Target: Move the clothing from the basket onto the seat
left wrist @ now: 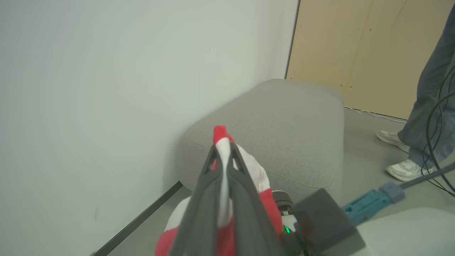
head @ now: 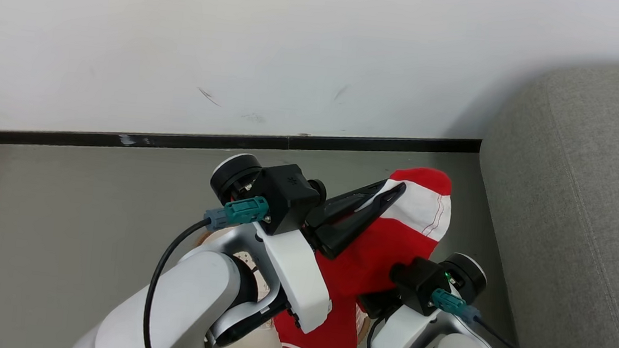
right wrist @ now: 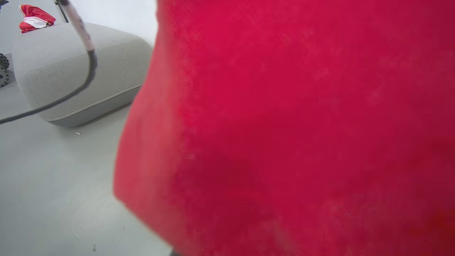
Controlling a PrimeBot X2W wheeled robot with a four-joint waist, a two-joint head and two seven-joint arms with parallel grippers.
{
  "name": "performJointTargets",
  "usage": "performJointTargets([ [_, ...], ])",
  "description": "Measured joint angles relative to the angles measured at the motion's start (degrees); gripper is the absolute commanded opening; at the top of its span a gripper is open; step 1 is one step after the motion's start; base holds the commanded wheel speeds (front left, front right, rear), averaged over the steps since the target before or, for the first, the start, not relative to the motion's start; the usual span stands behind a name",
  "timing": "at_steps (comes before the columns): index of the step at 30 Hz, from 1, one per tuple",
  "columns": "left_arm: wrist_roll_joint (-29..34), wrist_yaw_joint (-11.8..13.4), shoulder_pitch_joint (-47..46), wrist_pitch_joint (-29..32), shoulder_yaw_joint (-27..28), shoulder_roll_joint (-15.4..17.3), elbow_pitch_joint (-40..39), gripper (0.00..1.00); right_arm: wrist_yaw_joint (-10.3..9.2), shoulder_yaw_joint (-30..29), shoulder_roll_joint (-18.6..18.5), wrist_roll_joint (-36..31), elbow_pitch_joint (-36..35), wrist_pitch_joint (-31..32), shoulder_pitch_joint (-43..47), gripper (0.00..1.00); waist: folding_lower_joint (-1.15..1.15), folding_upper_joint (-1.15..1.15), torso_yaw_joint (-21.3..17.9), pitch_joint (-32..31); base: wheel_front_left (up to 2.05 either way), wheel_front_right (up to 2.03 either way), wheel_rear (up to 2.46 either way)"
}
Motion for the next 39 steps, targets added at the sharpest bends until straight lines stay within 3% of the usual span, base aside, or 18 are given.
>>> performJointTargets([
  [4, 0.0, 0.0, 0.1, 0.6, 0.4, 0.7, 0.0, 0.14, 0.0, 0.3, 0.0, 1.0, -0.5, 0.0, 0.0, 0.0, 0.0, 0.0, -0.1, 0.1, 0.0, 0.0, 0.0],
  [7, -0.4, 0.0, 0.3, 0.8, 0.6, 0.9, 0.0, 0.39, 0.0, 0.5, 0.0, 1.8, -1.1, 0.0, 0.2, 0.0, 0.0, 0.0, -0.3, 0.2, 0.0, 0.0, 0.0],
  [10, -0.5, 0.0, 0.4, 1.1, 0.7, 1.0, 0.5, 0.52, 0.0, 0.5, 0.0, 3.5, -2.0, 0.0, 0.3, 0.0, 0.0, 0.0, -0.6, 0.4, 0.0, 0.0, 0.0],
  [11, -0.5, 0.0, 0.4, 1.1, 0.7, 1.0, 0.8, 0.67, 0.0, 0.5, 0.0, 4.4, -2.6, 0.0, 0.4, 0.0, 0.0, 0.0, -0.7, 0.5, 0.0, 0.0, 0.0],
  [14, -1.4, 0.0, 0.8, 1.1, 0.7, 1.0, 1.9, 0.97, 0.0, 0.4, 0.0, 5.7, -3.7, 0.0, 0.5, 0.0, 0.0, 0.0, -1.0, 0.7, 0.0, 0.0, 0.0],
  [15, -1.5, 0.0, 1.1, 1.1, 0.7, 1.0, 2.2, 1.0, 0.0, 0.2, 0.0, 6.5, -4.2, 0.0, 0.7, 0.0, 0.0, 0.0, -1.2, 0.8, 0.0, 0.0, 0.0],
  [25, -2.1, 0.2, 2.9, 1.3, 1.6, 1.3, 5.3, 1.0, 0.0, -2.4, 0.0, 10.3, -5.8, 0.0, 1.9, 0.0, 0.0, 0.0, -3.1, 1.8, 0.0, 0.0, 0.0],
  [39, -2.0, 0.2, 5.1, -2.3, 2.3, 3.4, 6.5, 1.0, 0.0, -9.1, -0.4, 7.6, -5.7, 0.0, 1.9, 0.0, 0.0, 0.0, -5.6, 2.4, 0.0, 0.0, 0.0],
])
